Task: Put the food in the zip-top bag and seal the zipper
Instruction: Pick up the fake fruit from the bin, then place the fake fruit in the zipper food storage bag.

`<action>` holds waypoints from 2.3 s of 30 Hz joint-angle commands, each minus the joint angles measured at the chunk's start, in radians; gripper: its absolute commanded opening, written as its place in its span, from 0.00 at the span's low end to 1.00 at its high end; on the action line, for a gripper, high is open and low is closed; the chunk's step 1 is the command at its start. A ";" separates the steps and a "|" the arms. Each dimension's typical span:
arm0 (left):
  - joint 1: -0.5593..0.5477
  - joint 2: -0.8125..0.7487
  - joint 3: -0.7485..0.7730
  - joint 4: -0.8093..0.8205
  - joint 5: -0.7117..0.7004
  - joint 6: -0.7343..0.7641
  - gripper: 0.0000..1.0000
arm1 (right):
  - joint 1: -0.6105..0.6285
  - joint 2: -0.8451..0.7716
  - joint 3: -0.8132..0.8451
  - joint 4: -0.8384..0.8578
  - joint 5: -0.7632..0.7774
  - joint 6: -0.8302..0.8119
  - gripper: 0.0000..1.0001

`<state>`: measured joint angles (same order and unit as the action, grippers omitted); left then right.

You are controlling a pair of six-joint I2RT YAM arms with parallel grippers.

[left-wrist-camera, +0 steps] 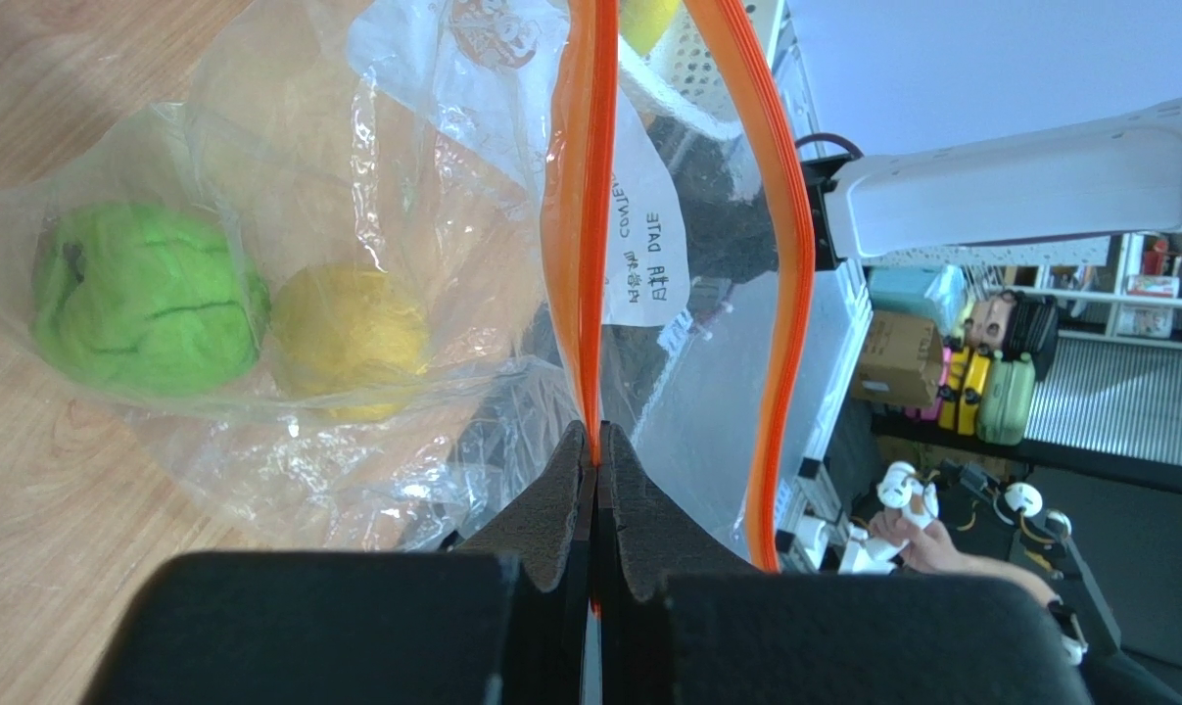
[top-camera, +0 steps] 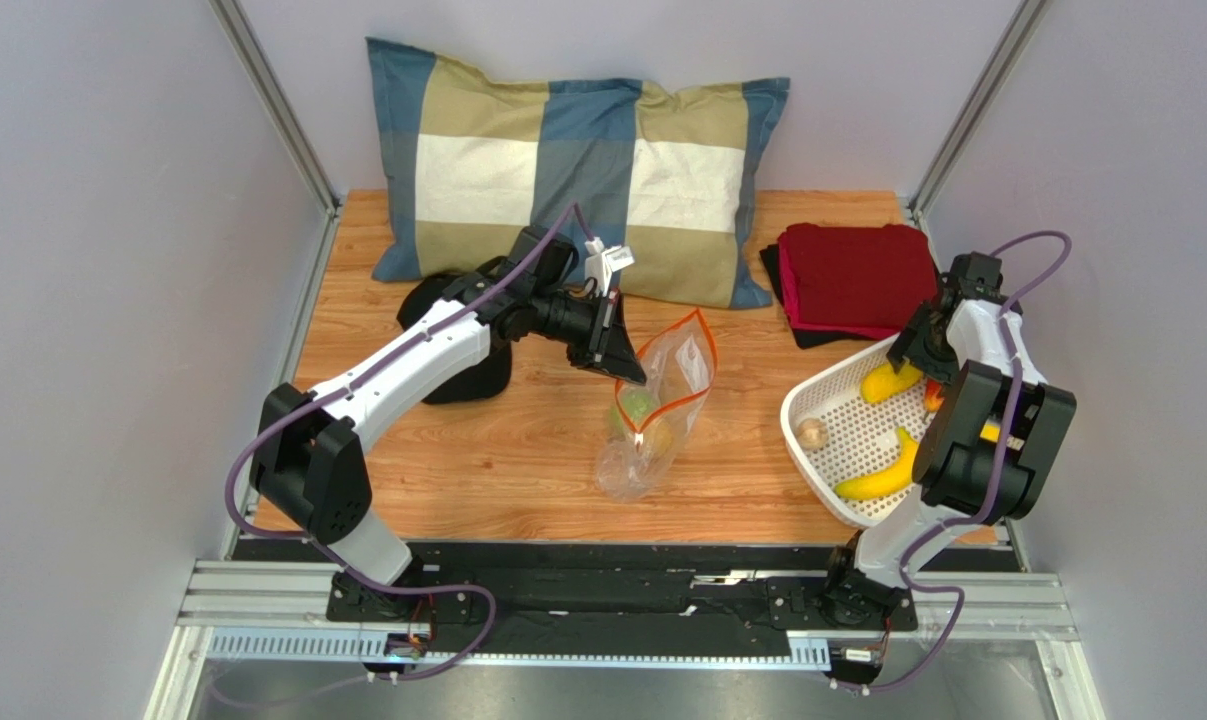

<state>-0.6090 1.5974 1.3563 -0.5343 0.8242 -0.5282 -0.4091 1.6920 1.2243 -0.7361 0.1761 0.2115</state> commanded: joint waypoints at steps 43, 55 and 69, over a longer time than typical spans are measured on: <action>-0.003 0.001 0.047 -0.012 -0.011 0.046 0.00 | 0.056 -0.213 0.176 -0.182 -0.679 -0.130 0.01; -0.005 -0.002 0.055 -0.013 -0.036 0.046 0.00 | 0.677 -0.340 0.282 0.039 -0.794 0.075 0.00; 0.012 -0.022 0.040 -0.013 -0.099 0.025 0.00 | 0.925 -0.394 0.005 0.084 -0.550 0.175 0.00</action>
<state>-0.6071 1.6230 1.3689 -0.5591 0.7414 -0.5034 0.4988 1.3464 1.2705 -0.6842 -0.4667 0.3550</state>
